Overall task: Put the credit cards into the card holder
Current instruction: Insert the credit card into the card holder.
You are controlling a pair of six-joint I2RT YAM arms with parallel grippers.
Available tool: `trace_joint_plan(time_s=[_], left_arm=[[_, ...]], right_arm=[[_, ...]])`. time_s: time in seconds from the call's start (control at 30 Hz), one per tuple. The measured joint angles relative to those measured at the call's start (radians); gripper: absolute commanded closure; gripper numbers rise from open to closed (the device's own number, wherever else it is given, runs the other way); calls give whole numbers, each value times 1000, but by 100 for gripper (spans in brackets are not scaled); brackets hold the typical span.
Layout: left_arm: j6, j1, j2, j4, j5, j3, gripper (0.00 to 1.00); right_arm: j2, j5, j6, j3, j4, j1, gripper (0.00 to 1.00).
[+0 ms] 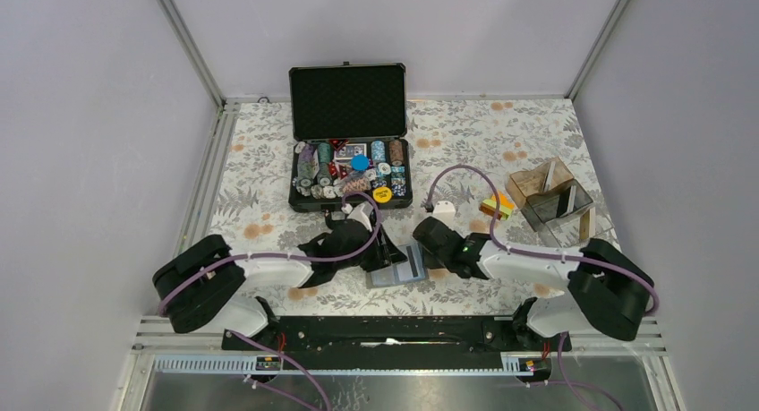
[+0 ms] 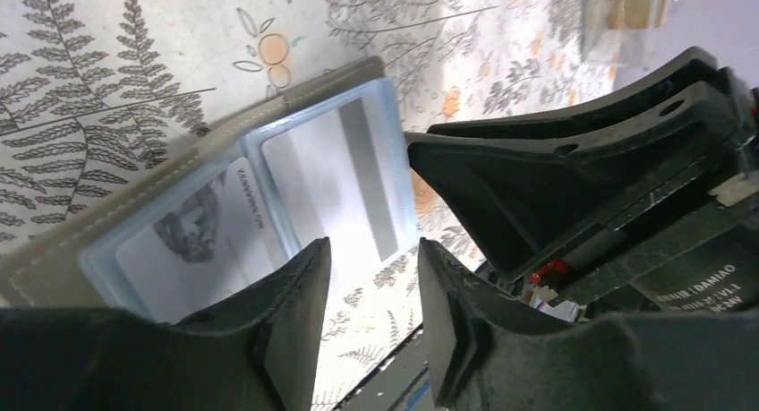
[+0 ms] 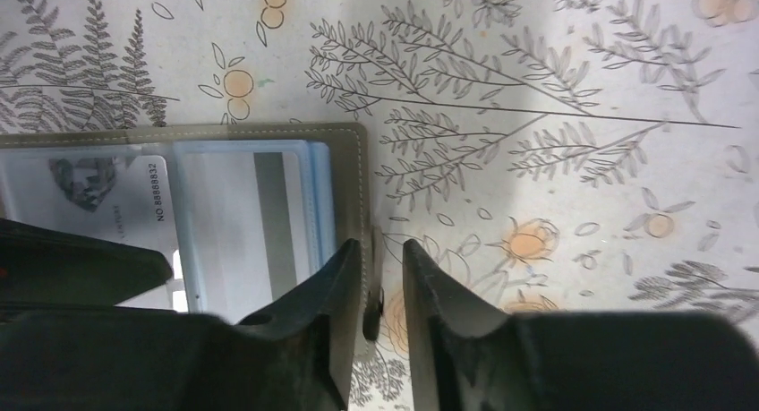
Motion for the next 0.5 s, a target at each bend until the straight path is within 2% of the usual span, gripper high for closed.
trace_joint_plan(time_s=[0.13,0.23,0.37,0.5], left_arm=[[34,-2,-111,-66,-33,0,37],[76,-2,-230,-142,-70,3,29],[116,1,-355,-250,-132,6,20],[129,18,-397,-348,-182,-5,14]], right_arm=[[-109,16,-9,-6,-50,-9,55],[-213,6,-27,-19,-57,-34,46],[-331,-73,-75,-37,-29,-48,47],[-326,-195,-105,-43,33,-48,51]])
